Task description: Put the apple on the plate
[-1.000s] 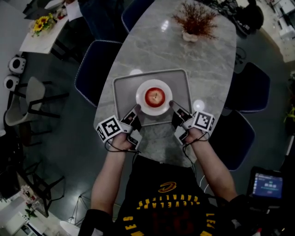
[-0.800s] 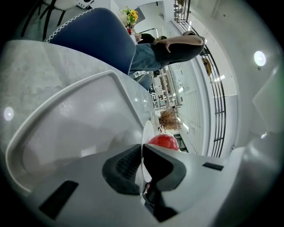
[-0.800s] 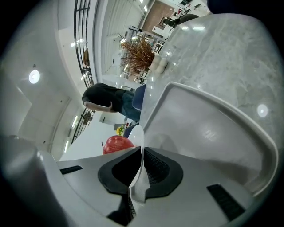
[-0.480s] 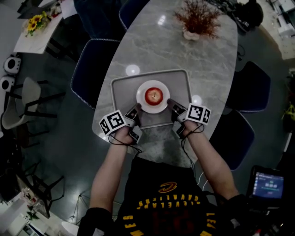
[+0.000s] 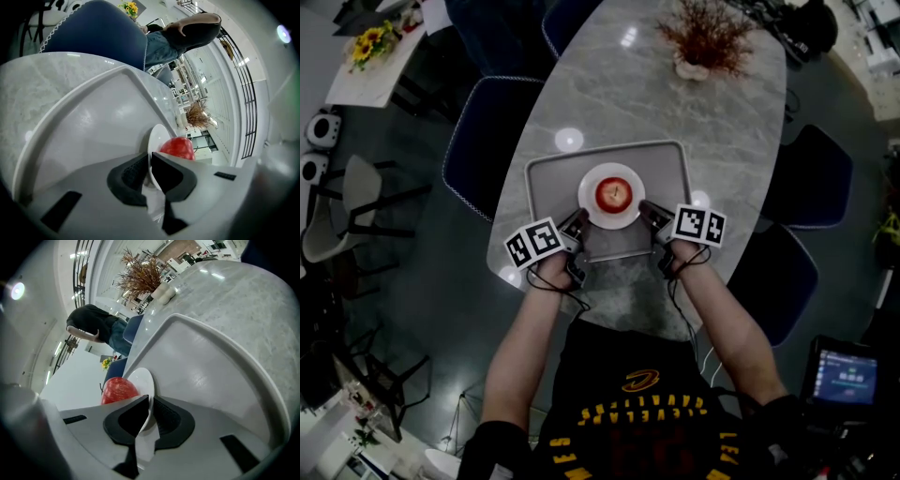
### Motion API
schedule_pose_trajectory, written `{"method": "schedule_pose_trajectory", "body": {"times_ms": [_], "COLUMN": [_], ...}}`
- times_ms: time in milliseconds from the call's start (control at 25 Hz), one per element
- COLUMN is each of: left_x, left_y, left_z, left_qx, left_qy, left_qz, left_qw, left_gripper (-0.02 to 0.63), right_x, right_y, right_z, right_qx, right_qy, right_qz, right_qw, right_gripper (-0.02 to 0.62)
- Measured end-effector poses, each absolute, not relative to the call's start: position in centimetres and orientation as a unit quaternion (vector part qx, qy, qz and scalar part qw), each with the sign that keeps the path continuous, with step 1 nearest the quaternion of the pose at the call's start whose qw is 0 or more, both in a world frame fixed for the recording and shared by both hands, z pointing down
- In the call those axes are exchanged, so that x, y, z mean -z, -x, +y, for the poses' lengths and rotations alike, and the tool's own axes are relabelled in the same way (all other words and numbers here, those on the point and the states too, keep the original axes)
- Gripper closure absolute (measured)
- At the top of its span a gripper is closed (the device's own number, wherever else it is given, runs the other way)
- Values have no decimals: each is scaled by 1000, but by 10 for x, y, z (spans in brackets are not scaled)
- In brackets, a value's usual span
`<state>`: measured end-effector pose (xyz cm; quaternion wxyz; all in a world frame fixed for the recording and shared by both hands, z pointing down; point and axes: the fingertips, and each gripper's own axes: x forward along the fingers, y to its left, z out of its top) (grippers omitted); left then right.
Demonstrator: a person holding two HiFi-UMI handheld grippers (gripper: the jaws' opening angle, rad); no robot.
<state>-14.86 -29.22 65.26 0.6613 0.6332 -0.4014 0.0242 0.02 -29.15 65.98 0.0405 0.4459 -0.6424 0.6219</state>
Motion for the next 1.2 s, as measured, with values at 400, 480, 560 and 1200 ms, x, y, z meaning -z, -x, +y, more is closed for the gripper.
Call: {"method": "schedule_pose_trajectory", "body": {"times_ms": [400, 480, 560, 1200], "left_x": [-660, -662, -663, -609], "left_y": [149, 149, 148, 163], "left_z": [-290, -291, -290, -288], "left_qx": [-75, -80, -92, -206], "left_qy": [-642, -644, -650, -766], "left_qz": [-417, -418, -421, -450], "left_qw": [640, 636, 626, 410], "left_gripper": [586, 586, 584, 577], "right_x": [-662, -663, -664, -615], "right_y": [2, 3, 2, -19], "right_z": [-294, -296, -296, -282], "right_qx": [-583, -571, -559, -372], "right_qy": [-451, -450, -450, -491], "right_qz": [-668, -676, -683, -755], "right_qw": [101, 119, 140, 227], "right_gripper": [568, 568, 567, 561]}}
